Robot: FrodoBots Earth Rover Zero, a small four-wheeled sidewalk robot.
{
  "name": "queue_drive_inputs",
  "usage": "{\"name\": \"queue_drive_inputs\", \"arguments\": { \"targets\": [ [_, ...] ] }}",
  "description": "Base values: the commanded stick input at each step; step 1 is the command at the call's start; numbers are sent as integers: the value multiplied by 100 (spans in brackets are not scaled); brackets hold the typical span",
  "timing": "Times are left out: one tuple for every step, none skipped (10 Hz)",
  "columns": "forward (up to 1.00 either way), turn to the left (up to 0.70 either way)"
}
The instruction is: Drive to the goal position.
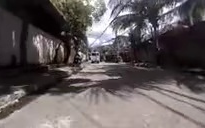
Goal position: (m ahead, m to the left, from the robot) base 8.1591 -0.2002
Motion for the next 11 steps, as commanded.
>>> {"name": "queue_drive_inputs", "arguments": {
  "targets": [
    [85, 0],
    [85, 0],
    [85, 0],
    [85, 0],
    [85, 0],
    [85, 0],
    [85, 0],
    [85, 0],
    [85, 0],
    [85, 0],
    [85, 0]
  ]
}}
